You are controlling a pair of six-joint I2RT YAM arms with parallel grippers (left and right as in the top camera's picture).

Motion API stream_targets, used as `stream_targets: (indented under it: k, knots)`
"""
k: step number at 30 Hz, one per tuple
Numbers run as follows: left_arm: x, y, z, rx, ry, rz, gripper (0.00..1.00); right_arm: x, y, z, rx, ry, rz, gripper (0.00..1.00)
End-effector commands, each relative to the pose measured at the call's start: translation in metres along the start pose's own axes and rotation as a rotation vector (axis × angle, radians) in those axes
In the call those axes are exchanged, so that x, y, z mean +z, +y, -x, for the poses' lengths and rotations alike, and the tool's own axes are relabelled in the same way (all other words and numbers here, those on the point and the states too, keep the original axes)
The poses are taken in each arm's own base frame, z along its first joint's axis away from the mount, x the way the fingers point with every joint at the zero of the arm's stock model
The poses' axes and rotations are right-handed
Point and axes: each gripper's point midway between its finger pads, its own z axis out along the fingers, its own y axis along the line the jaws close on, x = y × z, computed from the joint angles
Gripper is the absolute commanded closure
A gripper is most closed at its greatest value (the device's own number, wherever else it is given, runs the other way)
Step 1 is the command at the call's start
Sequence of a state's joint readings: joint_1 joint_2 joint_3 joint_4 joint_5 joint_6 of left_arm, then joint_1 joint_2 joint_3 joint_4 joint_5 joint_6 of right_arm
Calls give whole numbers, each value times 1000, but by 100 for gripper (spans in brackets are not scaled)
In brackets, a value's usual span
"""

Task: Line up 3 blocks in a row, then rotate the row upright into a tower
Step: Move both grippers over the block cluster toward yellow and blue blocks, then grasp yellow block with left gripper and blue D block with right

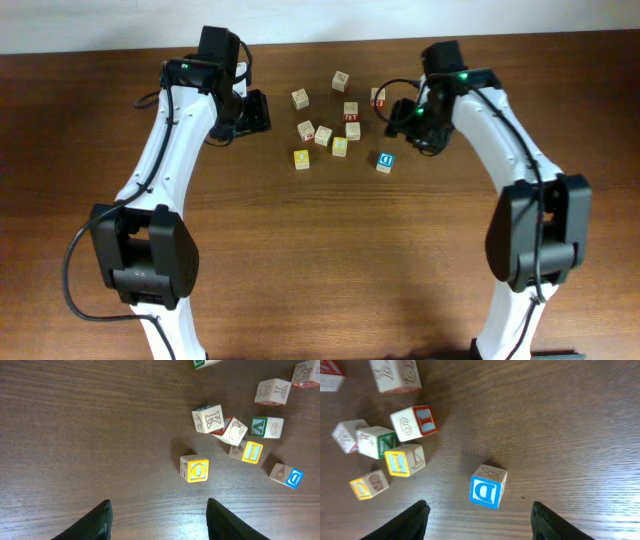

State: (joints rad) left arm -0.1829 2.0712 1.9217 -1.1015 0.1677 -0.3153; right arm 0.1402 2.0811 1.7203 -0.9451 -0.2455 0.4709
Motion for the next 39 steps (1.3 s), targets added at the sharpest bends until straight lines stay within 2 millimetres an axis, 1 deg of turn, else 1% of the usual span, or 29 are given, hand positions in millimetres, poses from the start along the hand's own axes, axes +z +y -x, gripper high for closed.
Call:
stream_targets:
  k: [1,4,5,7,10,12,15,20,23,24,27,28,29,33,34,37,39]
  knots:
    - [8,1,5,-9,-9,16,42,16,-1,-3,19,0,-59,34]
    - [26,-4,-1,5,27,22,44,25,0,-7,6,9,-84,34]
    - [35,-8,-3,14,37,22,45,28,-2,-8,14,9,-100,35]
    - [45,-14,-5,28,44,19,48,31,-3,-9,16,11,-112,35]
    - [62,-24,-10,50,56,30,51,35,-4,-12,13,19,-125,39]
    - [68,-27,-13,59,51,62,52,38,-9,-13,14,19,-147,41]
    - [69,-34,-10,76,30,64,52,45,-13,-15,16,32,-159,45]
    - [74,-46,-9,100,9,47,52,59,-12,-21,7,62,-157,49]
    - [85,-50,-19,145,44,55,51,67,-11,-28,-2,82,-166,49]
    - [91,-50,-24,160,64,60,51,68,-11,-28,-2,84,-167,50]
    - [103,-54,-35,186,100,69,52,68,-12,-28,-1,84,-168,59]
    - [104,-55,-36,188,102,68,53,68,-12,-28,-1,85,-168,61]
    - [105,-57,-38,194,105,68,56,68,-13,-29,0,90,-171,63]
    - [105,-59,-39,203,106,68,60,67,-14,-32,2,100,-176,67]
    - [106,-58,-39,210,106,71,60,67,-14,-32,2,100,-176,67]
    - [108,-53,-34,216,87,99,55,67,-14,-32,2,100,-176,69]
    - [114,-52,-38,225,101,103,55,67,-14,-32,2,100,-176,70]
